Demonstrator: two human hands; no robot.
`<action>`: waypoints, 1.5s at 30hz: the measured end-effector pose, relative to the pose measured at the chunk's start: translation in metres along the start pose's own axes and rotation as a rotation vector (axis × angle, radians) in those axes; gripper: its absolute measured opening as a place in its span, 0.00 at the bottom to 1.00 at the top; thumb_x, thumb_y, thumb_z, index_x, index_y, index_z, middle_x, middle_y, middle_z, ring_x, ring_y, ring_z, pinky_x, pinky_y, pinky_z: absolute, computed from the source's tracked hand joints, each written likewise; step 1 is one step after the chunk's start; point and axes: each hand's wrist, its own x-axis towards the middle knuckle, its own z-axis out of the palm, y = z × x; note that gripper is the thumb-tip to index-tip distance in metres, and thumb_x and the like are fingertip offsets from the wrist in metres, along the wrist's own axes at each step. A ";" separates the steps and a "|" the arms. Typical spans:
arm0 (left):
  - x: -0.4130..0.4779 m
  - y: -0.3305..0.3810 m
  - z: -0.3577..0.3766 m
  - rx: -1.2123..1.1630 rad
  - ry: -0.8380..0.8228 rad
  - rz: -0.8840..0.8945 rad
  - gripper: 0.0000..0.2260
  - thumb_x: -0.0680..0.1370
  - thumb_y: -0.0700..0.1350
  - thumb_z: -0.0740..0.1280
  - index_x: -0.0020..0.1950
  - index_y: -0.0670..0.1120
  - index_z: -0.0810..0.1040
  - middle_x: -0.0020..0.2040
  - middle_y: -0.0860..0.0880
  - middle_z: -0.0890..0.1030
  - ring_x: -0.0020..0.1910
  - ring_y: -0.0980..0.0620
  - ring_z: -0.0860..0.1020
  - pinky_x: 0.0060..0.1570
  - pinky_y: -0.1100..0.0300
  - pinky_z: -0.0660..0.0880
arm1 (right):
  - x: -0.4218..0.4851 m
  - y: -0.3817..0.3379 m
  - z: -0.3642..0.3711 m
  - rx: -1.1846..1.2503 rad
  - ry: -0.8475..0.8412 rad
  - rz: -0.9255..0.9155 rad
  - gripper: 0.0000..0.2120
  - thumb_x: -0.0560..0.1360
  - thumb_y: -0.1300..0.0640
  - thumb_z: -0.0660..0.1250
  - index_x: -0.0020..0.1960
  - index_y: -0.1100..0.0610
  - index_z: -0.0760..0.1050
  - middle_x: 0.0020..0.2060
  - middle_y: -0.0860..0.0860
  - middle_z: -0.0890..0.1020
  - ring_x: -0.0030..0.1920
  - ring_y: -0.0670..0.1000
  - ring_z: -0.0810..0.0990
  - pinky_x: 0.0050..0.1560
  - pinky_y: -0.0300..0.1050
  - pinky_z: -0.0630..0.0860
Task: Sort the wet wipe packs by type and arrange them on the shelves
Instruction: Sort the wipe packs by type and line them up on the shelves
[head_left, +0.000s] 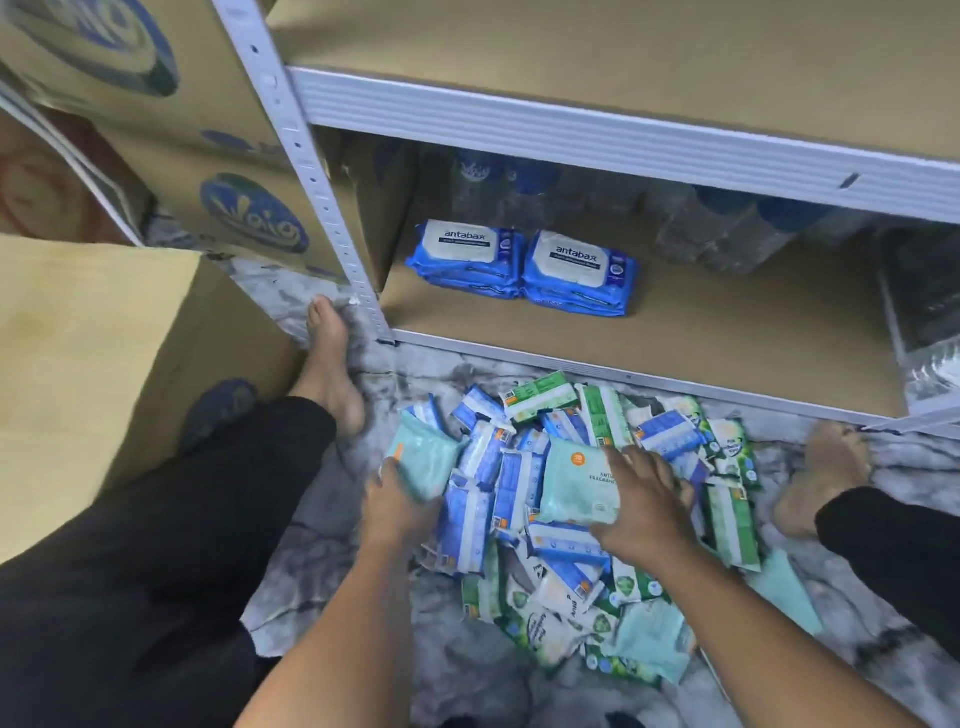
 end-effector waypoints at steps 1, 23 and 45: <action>0.003 0.000 0.001 -0.008 -0.004 -0.006 0.36 0.68 0.55 0.75 0.70 0.52 0.62 0.67 0.46 0.66 0.67 0.41 0.70 0.65 0.47 0.72 | 0.001 0.001 0.000 -0.004 -0.004 -0.002 0.52 0.65 0.36 0.74 0.81 0.45 0.50 0.78 0.47 0.56 0.77 0.53 0.51 0.73 0.59 0.55; -0.053 0.067 -0.037 0.075 0.275 0.228 0.43 0.57 0.70 0.75 0.67 0.52 0.69 0.61 0.50 0.74 0.64 0.45 0.73 0.61 0.43 0.72 | -0.043 0.034 -0.032 0.072 0.052 0.216 0.47 0.60 0.40 0.76 0.75 0.45 0.62 0.67 0.48 0.67 0.69 0.53 0.62 0.62 0.52 0.65; -0.091 0.135 0.050 0.780 0.021 0.787 0.27 0.69 0.46 0.67 0.67 0.49 0.66 0.57 0.49 0.76 0.58 0.46 0.72 0.55 0.48 0.62 | -0.056 0.081 -0.028 0.091 -0.055 0.453 0.40 0.61 0.45 0.77 0.70 0.47 0.66 0.70 0.51 0.65 0.72 0.55 0.61 0.65 0.58 0.64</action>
